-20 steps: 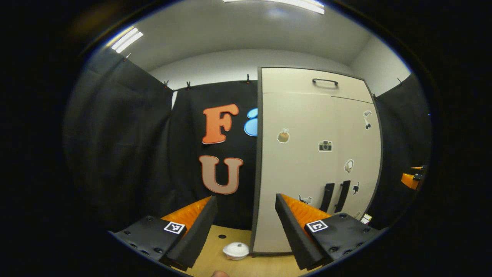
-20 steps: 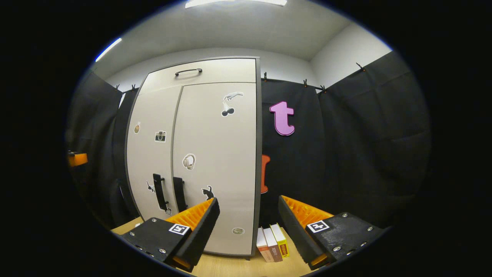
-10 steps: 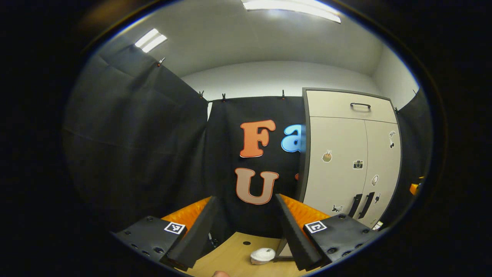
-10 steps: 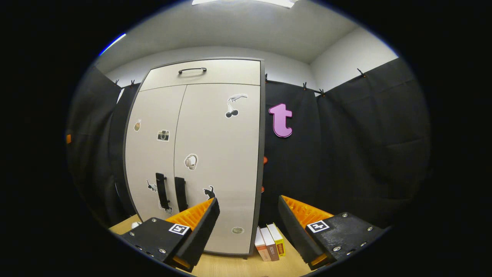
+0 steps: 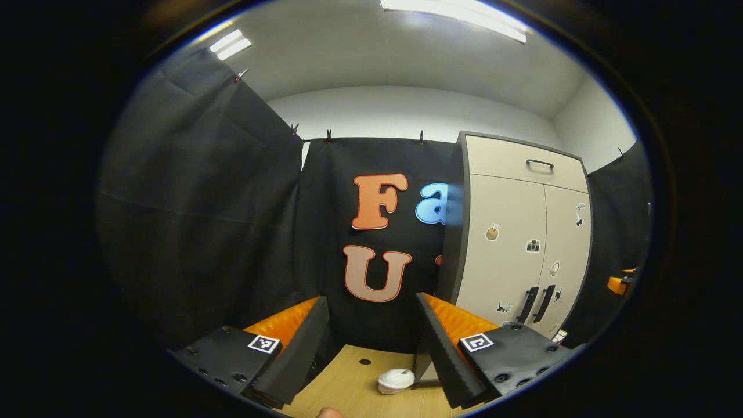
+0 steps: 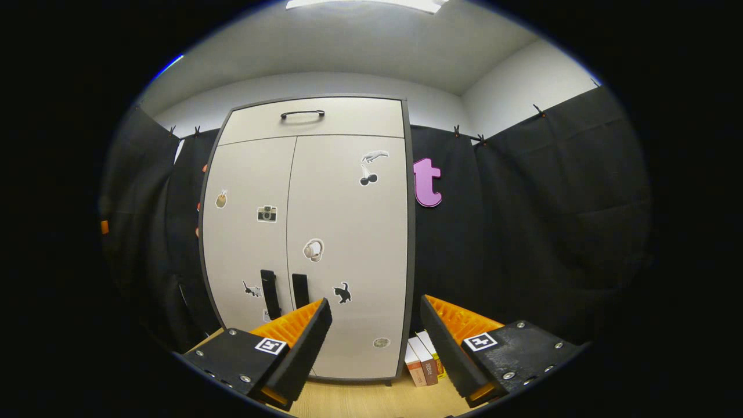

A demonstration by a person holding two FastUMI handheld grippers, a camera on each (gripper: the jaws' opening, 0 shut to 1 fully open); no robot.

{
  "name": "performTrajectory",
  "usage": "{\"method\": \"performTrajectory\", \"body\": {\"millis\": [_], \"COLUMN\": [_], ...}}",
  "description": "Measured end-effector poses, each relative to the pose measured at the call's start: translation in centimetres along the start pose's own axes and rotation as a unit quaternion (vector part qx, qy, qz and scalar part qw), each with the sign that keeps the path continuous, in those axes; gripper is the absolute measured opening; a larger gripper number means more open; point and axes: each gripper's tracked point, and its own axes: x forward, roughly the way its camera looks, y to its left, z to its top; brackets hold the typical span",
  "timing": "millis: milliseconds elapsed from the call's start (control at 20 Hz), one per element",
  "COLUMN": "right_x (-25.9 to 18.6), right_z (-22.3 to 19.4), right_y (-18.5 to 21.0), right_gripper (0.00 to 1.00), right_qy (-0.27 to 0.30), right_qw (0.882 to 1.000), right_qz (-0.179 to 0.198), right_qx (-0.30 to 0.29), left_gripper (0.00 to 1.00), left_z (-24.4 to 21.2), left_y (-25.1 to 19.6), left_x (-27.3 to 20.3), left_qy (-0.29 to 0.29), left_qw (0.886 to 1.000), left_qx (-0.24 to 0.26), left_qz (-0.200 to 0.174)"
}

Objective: Grab one shoe with the right hand and put it into the shoe cabinet, grab the other shoe with the left hand and put it into the shoe cabinet; then close the right door with the right hand and the left door with the left hand.

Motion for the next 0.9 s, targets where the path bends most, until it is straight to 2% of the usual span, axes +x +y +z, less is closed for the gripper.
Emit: {"method": "performTrajectory", "body": {"millis": [250, 450, 600, 650, 700, 750, 800, 850, 900], "right_x": [-3.0, -4.3, -4.7, -4.6, -4.4, -4.2, -3.9, -3.5, -3.1], "right_z": [0.0, 0.9, 2.3, 2.8, 3.3, 3.7, 3.8, 3.9, 3.9], "right_y": [2.2, 2.5, 2.3, 2.3, 2.3, 2.4, 2.4, 2.4, 2.3], "right_gripper": [0.95, 0.95, 0.95, 0.99, 0.95, 0.95, 0.99, 0.95, 0.95], "right_qy": [0.003, 0.002, -0.004, -0.008, -0.012, -0.017, -0.02, -0.023, -0.024], "right_qw": [1.0, 1.0, 0.999, 0.999, 0.999, 0.999, 0.999, 0.999, 0.999], "right_qz": [-0.009, -0.017, -0.026, -0.027, -0.026, -0.025, -0.023, -0.021, -0.018], "right_qx": [-0.01, -0.021, -0.03, -0.029, -0.029, -0.031, -0.033, -0.033, -0.033], "left_gripper": [0.99, 0.95, 0.97, 0.99, 0.97, 0.97, 0.97, 0.97, 0.97], "left_z": [-0.3, -0.4, 0.1, 0.4, 0.4, 0.5, 0.6, 0.4, 0.3], "left_y": [1.0, 1.2, 2.0, 2.3, 2.5, 2.6, 2.5, 2.1, 1.7], "left_x": [1.2, 2.0, 2.4, 2.6, 2.6, 2.6, 2.7, 2.8, 2.9], "left_qy": [0.002, 0.008, 0.004, 0.001, -0.001, -0.002, -0.002, 0.0, 0.0], "left_qw": [0.999, 0.999, 0.999, 1.0, 1.0, 1.0, 1.0, 1.0, 1.0], "left_qx": [-0.011, -0.016, -0.009, -0.007, -0.004, -0.001, 0.003, 0.007, 0.011], "left_qz": [-0.03, -0.04, -0.03, -0.024, -0.018, -0.012, -0.009, -0.007, -0.005]}}
